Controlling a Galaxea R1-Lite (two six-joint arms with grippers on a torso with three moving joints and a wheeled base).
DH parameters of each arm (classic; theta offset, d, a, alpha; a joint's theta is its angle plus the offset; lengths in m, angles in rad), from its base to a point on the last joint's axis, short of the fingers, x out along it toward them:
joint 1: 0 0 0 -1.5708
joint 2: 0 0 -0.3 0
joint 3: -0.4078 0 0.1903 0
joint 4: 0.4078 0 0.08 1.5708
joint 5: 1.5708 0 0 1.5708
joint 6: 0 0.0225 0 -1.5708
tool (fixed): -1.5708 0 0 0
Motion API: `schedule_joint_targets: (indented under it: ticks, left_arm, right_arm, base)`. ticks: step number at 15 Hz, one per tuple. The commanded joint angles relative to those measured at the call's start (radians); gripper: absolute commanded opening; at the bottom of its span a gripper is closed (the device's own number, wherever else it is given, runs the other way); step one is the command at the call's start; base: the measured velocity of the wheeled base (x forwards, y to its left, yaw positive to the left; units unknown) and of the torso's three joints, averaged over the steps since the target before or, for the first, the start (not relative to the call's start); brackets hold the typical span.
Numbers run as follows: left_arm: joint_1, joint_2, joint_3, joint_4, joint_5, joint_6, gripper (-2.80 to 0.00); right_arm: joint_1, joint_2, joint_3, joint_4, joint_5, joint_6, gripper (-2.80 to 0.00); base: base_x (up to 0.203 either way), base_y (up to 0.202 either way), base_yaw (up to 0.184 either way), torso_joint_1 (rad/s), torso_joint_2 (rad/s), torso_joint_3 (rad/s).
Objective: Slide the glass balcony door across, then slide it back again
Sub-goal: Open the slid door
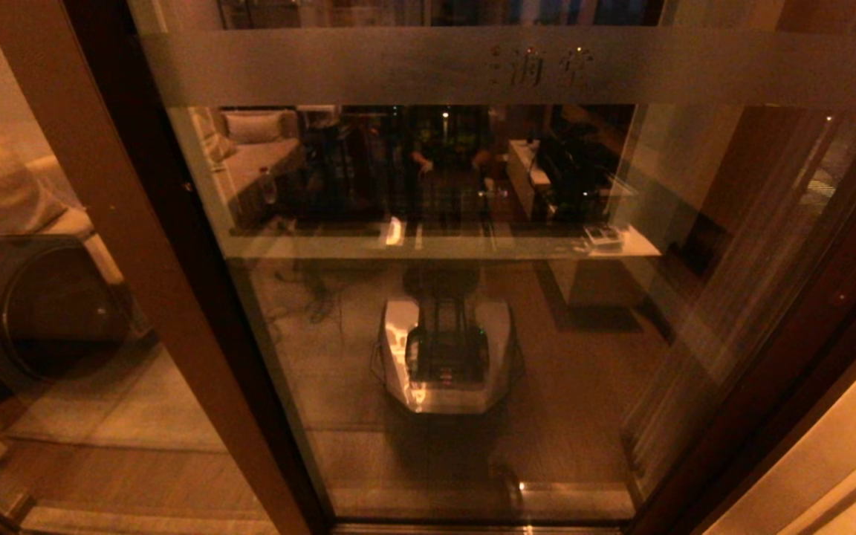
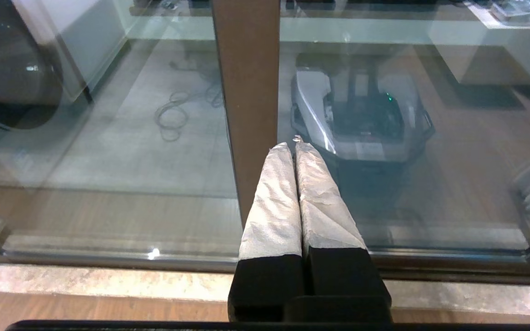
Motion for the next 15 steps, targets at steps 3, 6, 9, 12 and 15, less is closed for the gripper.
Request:
schedule_joint_targets:
  ticks: [3, 6, 9, 12, 15]
  left_arm:
    - [0.0, 0.001, 0.0, 0.0, 0.0, 0.0, -2.8]
    - [0.0, 0.001, 0.0, 0.001, 0.0, 0.0, -2.8]
    - [0.0, 0.001, 0.0, 0.0, 0.0, 0.0, -2.8]
    - [0.0, 0.001, 0.0, 0.001, 0.0, 0.0, -2.8]
    - [0.0, 0.001, 0.0, 0.001, 0.0, 0.0, -2.8]
  right_arm:
    - [0.0, 0.001, 0.0, 0.0, 0.0, -0.001, -2.8]
    - [0.0, 0.001, 0.0, 0.0, 0.0, -0.001, -2.8]
    - [0.0, 0.001, -0.001, 0.0, 0.0, -0.001, -2.8]
    - [0.0, 0.001, 0.0, 0.0, 0.0, -0.001, -2.8]
    - [0.0, 0.001, -0.001, 0.0, 0.0, -0.001, -2.8]
  base:
    - [0.0, 0.0, 0.0, 0.0, 0.0, 0.0]
    - [0.0, 0.0, 0.0, 0.0, 0.0, 0.0]
    - [0.0, 0.0, 0.0, 0.0, 0.0, 0.0]
    - [0.0, 0.0, 0.0, 0.0, 0.0, 0.0]
    - [0.0, 0.0, 0.0, 0.0, 0.0, 0.0]
